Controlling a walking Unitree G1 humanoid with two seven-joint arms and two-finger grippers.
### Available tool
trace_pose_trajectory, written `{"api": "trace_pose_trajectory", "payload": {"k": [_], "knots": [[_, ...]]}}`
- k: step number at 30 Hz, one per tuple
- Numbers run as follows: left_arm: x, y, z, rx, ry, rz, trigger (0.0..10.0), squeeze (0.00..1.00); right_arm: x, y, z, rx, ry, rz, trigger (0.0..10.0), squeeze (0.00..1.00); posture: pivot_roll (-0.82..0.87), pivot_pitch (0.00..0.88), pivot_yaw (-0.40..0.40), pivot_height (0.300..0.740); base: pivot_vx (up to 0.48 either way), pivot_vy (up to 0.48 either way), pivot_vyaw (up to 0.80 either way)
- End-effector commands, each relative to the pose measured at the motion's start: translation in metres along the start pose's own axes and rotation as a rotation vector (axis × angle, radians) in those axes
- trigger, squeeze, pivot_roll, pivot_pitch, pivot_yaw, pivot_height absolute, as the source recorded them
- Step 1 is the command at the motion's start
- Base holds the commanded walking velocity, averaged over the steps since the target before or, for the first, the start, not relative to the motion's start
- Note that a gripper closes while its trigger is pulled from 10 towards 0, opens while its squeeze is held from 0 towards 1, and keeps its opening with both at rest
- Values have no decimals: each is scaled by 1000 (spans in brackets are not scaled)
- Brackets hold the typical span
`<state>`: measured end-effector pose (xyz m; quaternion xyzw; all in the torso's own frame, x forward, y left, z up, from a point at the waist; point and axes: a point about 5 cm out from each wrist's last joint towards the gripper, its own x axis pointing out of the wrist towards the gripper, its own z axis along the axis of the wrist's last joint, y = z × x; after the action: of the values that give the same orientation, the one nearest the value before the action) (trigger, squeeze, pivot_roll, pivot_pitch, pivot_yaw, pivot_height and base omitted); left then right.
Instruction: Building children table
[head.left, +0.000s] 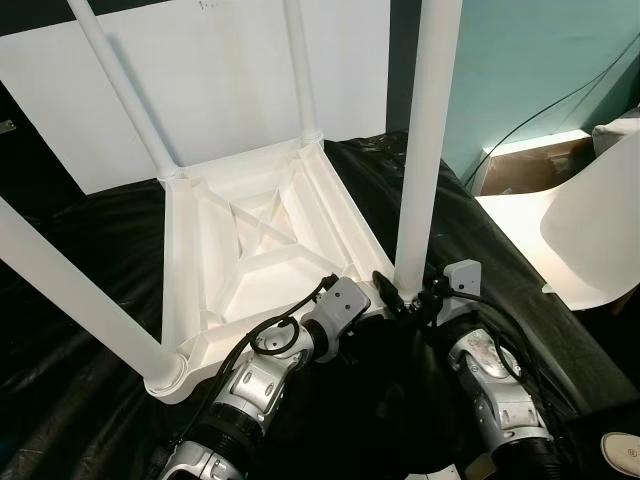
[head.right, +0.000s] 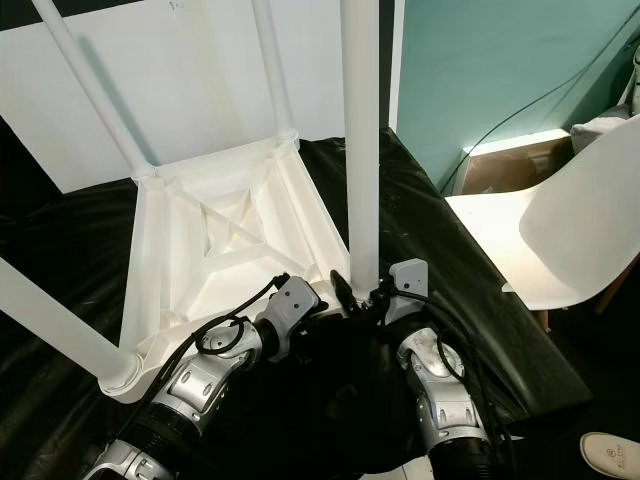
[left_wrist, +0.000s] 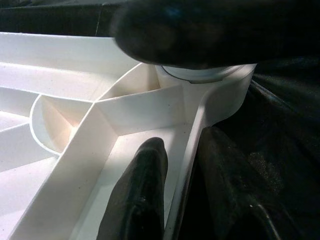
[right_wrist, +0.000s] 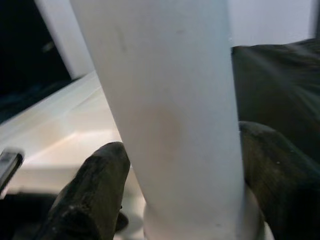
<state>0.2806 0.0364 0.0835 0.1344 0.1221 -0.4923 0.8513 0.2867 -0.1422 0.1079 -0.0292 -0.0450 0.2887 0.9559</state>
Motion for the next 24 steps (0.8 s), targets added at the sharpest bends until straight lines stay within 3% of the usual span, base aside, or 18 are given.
{"api": "trace_pose_trajectory", "payload": {"k": [1,2,7,13,24], "knots": [[-2,-9,-35,-68,149,-27,10000,0,5,5,-3,7,24,113,10000,0,-89,0,78,740,0,0,0],[-2,-8,-35,-67,149,-27,10000,0,6,-4,3,-31,35,180,10000,0,-91,0,80,740,0,0,0],[-2,-8,-34,-62,149,-27,10000,0,10,-15,8,-48,81,263,10000,0,-91,0,81,740,0,0,0],[-2,-7,-35,-63,149,-22,10000,0,8,-13,2,-28,181,390,10000,0,-89,0,79,740,0,0,0],[-2,-6,-34,-63,148,-20,10000,0,5,-18,-5,-27,221,422,10000,0,-92,0,82,740,0,0,0]]}}
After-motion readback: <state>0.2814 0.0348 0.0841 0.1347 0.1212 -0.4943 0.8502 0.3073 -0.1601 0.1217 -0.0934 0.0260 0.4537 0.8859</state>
